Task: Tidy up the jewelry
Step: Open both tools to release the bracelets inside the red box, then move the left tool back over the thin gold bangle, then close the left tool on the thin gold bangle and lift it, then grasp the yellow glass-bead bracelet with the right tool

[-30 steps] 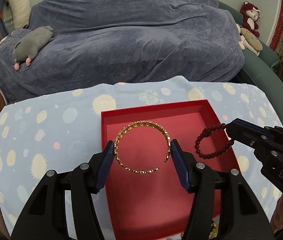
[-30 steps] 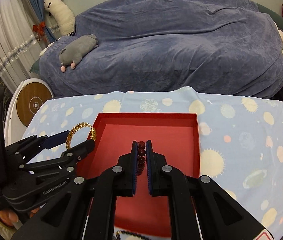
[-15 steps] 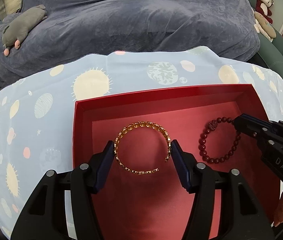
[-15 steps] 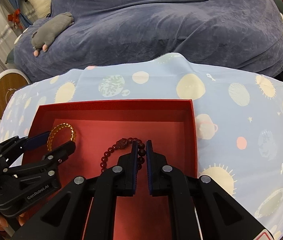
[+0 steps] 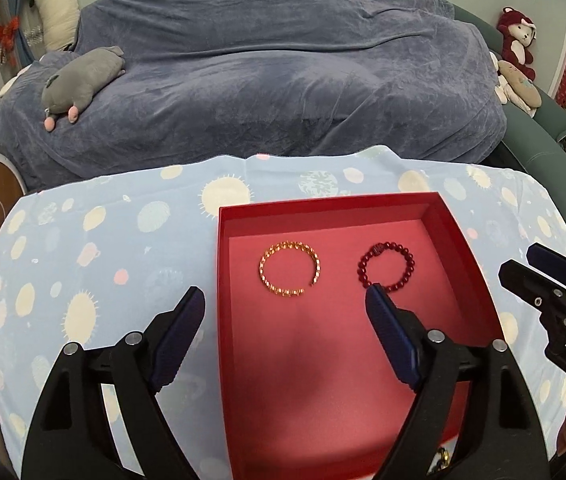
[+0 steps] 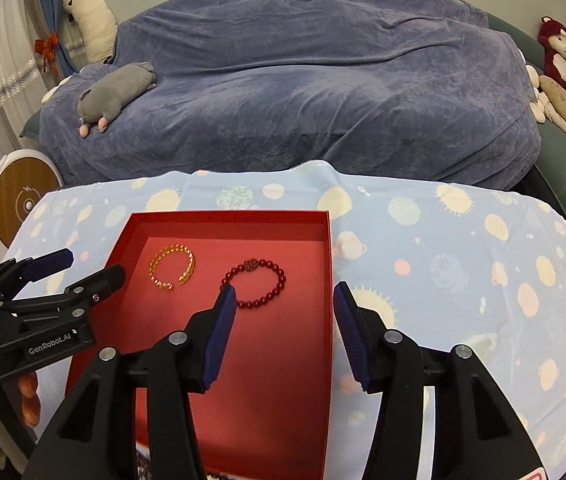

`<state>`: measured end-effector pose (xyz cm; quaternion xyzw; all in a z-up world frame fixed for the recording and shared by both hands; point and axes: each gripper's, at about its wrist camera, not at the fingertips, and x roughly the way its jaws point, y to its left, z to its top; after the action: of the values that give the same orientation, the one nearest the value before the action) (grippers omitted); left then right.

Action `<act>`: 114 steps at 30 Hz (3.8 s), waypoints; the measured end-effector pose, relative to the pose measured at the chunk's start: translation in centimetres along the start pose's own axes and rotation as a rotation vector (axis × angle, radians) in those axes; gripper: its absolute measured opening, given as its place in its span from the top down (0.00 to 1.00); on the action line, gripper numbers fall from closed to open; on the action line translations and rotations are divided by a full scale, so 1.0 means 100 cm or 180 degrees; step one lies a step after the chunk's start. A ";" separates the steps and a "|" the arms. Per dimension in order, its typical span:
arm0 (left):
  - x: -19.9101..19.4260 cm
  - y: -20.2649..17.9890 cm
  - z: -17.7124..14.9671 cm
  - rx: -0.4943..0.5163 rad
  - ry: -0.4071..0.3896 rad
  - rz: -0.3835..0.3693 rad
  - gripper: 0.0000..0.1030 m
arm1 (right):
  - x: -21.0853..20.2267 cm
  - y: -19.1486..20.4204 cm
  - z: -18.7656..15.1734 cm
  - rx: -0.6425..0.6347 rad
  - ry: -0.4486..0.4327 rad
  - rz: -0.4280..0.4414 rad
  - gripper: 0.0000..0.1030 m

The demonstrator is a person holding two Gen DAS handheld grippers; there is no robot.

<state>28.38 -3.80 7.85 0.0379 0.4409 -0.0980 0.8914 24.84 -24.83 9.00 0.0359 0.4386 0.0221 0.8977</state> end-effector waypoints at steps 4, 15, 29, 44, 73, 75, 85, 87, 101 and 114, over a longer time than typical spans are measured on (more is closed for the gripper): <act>-0.031 -0.001 -0.035 0.0017 0.0037 0.0033 0.24 | -0.030 -0.004 -0.040 0.0106 0.0070 -0.0007 0.52; -0.075 0.000 -0.148 -0.0151 0.0318 0.0062 0.24 | -0.073 0.006 -0.153 0.0091 0.0319 -0.0220 0.52; -0.059 -0.063 -0.201 0.0028 0.0585 -0.0207 0.16 | -0.077 -0.003 -0.211 0.0216 0.0498 -0.0318 0.52; -0.041 -0.067 -0.199 -0.0010 0.0646 -0.0519 0.51 | -0.070 -0.007 -0.213 0.0296 0.0541 -0.0241 0.52; -0.044 -0.070 -0.201 0.0013 0.0636 -0.0534 0.49 | -0.070 -0.007 -0.212 0.0299 0.0540 -0.0216 0.52; -0.048 -0.069 -0.200 0.0018 0.0599 -0.0516 0.49 | -0.069 -0.006 -0.210 0.0309 0.0547 -0.0192 0.52; -0.066 -0.037 -0.200 -0.0083 0.0498 -0.0346 0.49 | -0.053 0.012 -0.198 0.0431 0.0606 0.0100 0.53; -0.067 -0.031 -0.200 -0.0088 0.0488 -0.0303 0.49 | -0.048 0.019 -0.195 0.0426 0.0609 0.0146 0.56; -0.059 -0.016 -0.201 -0.0120 0.0492 -0.0155 0.49 | -0.013 0.041 -0.185 0.0521 0.0745 0.0295 0.78; -0.057 -0.017 -0.206 -0.0131 0.0527 -0.0134 0.49 | -0.007 0.039 -0.183 0.0482 0.0756 0.0249 0.91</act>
<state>8.63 -1.53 -0.08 0.0183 0.5158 -0.1042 0.8502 9.93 -20.16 -1.36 0.1177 0.5405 0.0281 0.8326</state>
